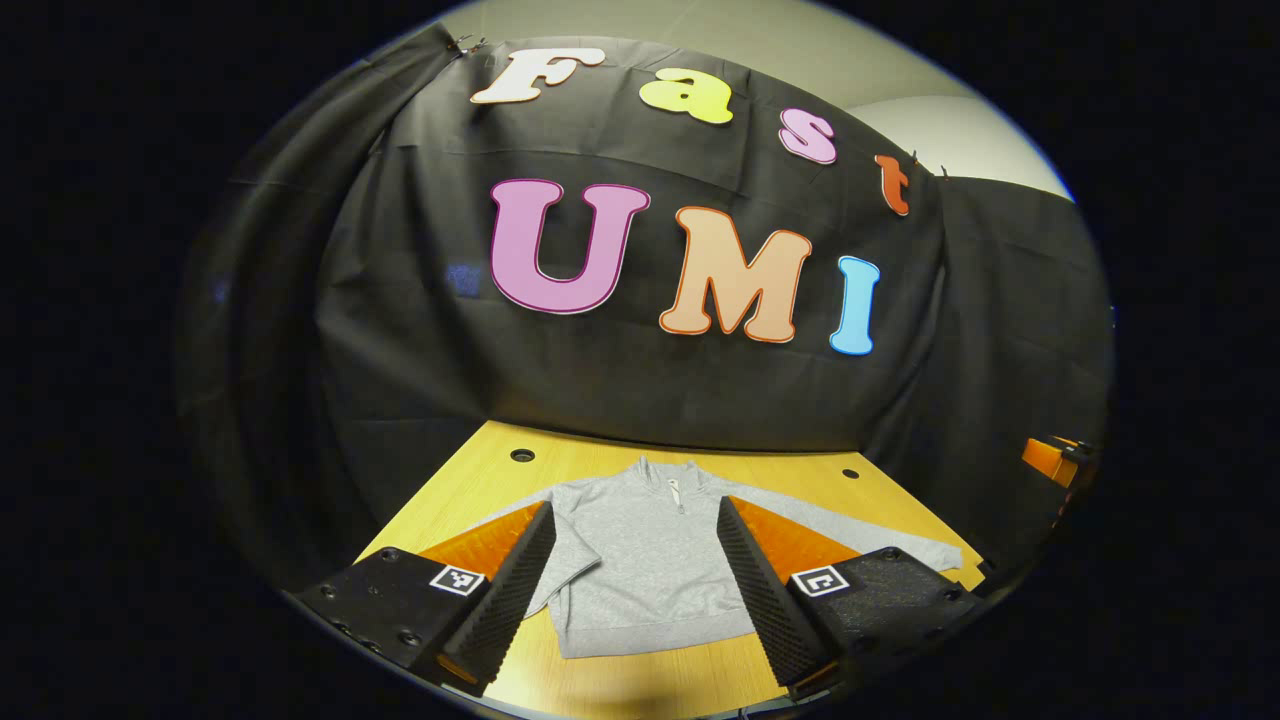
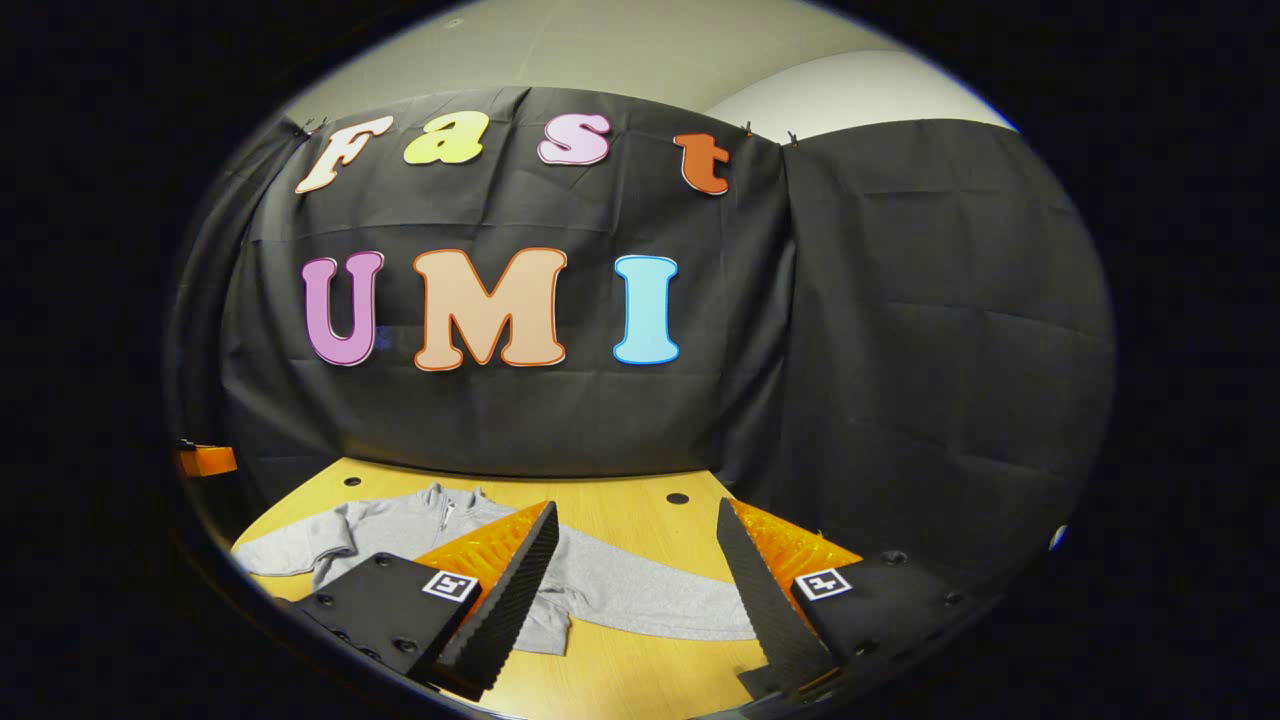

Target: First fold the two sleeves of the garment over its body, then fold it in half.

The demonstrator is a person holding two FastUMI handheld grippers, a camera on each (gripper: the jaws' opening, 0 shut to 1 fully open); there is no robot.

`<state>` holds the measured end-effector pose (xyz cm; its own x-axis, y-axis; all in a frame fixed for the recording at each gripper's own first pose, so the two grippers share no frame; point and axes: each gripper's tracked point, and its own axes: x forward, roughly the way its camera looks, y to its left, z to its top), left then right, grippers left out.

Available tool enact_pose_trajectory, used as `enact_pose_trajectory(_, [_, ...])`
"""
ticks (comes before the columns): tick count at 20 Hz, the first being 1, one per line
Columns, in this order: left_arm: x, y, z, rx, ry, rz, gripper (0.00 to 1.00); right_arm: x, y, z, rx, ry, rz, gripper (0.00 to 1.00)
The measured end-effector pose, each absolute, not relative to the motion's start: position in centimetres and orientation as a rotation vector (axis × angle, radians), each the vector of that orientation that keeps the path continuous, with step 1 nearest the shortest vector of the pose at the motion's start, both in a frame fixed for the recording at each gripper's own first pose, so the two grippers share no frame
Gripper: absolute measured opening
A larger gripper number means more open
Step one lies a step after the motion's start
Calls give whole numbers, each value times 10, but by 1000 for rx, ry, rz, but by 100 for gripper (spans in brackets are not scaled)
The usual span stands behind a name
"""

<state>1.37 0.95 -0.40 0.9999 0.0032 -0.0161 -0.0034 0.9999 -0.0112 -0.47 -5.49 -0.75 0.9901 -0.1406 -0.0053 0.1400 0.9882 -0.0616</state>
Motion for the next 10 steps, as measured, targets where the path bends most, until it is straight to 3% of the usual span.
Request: enact_pose_trajectory(10, [16,12,-4,24,14,25,95,1,-140,-73,-127,223,-180,99])
